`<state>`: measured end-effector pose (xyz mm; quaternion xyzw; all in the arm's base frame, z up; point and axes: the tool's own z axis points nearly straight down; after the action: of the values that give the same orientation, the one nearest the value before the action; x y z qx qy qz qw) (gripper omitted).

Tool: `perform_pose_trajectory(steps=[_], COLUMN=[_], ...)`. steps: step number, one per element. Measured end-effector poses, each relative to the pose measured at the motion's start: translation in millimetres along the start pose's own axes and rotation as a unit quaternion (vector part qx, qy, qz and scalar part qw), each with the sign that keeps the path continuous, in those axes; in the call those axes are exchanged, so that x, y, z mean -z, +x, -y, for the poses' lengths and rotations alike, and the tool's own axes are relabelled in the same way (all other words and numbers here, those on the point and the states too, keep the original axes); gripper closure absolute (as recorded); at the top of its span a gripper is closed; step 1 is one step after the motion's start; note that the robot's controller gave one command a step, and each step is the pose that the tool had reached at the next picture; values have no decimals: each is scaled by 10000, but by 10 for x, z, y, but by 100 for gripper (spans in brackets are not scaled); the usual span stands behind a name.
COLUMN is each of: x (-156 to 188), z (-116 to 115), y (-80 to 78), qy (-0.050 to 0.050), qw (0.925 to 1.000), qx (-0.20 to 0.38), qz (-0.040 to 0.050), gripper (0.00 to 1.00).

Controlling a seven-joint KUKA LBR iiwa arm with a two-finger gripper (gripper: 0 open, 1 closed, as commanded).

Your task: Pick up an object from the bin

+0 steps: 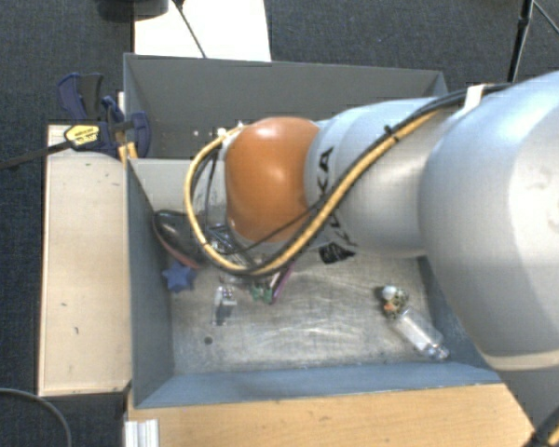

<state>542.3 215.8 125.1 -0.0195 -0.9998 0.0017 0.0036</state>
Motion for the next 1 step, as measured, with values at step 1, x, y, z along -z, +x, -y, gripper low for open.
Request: perform_pose_trajectory(steps=[1], x=[-184], z=[-241], y=[-211], qy=[7], qw=[9999], qx=[145], qz=[-61], gripper=[0])
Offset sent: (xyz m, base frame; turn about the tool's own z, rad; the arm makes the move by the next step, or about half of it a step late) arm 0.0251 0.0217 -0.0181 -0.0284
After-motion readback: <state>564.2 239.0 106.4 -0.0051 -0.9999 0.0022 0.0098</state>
